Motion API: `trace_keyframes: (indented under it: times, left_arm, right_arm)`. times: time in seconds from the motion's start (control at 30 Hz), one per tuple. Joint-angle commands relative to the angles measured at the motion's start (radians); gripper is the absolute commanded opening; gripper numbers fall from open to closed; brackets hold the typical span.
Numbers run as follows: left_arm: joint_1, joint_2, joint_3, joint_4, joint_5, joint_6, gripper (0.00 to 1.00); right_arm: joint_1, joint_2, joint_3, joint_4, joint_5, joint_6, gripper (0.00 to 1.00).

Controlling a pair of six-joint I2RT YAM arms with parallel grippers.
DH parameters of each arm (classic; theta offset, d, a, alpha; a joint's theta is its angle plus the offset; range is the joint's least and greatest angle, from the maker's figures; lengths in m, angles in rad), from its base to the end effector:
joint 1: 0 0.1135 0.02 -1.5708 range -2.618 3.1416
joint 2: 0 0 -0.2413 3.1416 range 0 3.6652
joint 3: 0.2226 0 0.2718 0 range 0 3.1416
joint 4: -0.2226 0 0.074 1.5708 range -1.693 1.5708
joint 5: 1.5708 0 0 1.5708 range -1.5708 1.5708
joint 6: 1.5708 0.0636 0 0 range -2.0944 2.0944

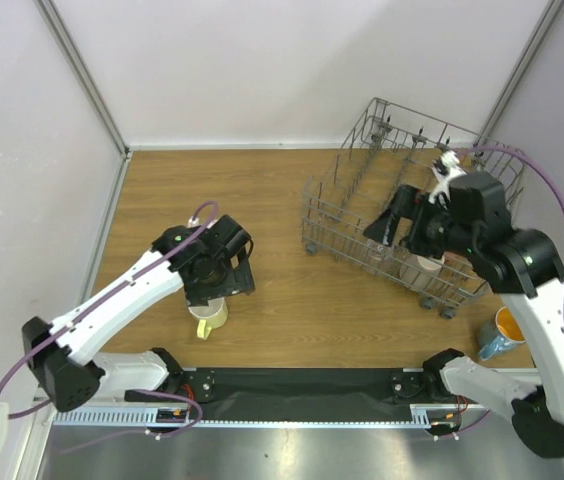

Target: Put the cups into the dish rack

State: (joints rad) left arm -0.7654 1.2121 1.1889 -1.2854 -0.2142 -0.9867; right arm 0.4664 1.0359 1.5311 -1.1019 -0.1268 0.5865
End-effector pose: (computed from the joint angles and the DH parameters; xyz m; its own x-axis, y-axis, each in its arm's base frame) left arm 0.1803 -0.1544 0.2618 -0.9157 -0.2506 -0.3142 -0.2296 0.9678 -0.1030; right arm 0.1878 0.1036 0.4217 -0.7224 0.2510 -0.6443 -0.1669 0.8409 0.5147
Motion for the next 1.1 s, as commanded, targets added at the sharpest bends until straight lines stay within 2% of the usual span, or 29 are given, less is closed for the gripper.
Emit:
trace_keyframes:
  times: [0.0, 0.13, 0.4, 0.67, 0.73, 0.83, 0.9, 0.93, 1.07]
  left_arm:
    - [-0.008, 0.044, -0.021, 0.043, -0.082, -0.003, 1.0]
    - [-0.008, 0.137, -0.04, 0.05, -0.117, -0.01, 0.96]
    - [-0.005, 0.19, -0.103, 0.147, -0.119, -0.04, 0.88]
    - [0.012, 0.233, -0.16, 0.212, -0.125, -0.015, 0.7]
    - [0.021, 0.242, -0.172, 0.225, -0.12, -0.003, 0.62]
    - [0.026, 0.26, -0.17, 0.224, -0.122, 0.014, 0.58]
    - [0.029, 0.268, -0.166, 0.218, -0.129, 0.022, 0.49]
    - [0.031, 0.271, -0.16, 0.216, -0.131, 0.023, 0.39]
    - [0.037, 0.264, -0.147, 0.19, -0.139, 0.022, 0.16]
  right_arm:
    - [-0.049, -0.12, -0.061, 0.048, -0.134, 0.032, 1.0]
    - [-0.077, -0.168, -0.078, 0.043, -0.161, 0.039, 1.0]
    - [-0.1, -0.146, -0.029, -0.033, -0.178, -0.011, 1.0]
    - [-0.112, -0.103, 0.006, -0.075, -0.18, -0.047, 1.0]
    - [-0.115, -0.096, 0.014, -0.085, -0.178, -0.059, 1.0]
    - [-0.12, -0.092, 0.015, -0.096, -0.175, -0.063, 1.0]
    - [-0.126, -0.096, 0.008, -0.098, -0.174, -0.065, 1.0]
    - [-0.127, -0.097, 0.004, -0.098, -0.174, -0.066, 1.0]
    - [-0.138, -0.096, -0.014, -0.101, -0.175, -0.074, 1.0]
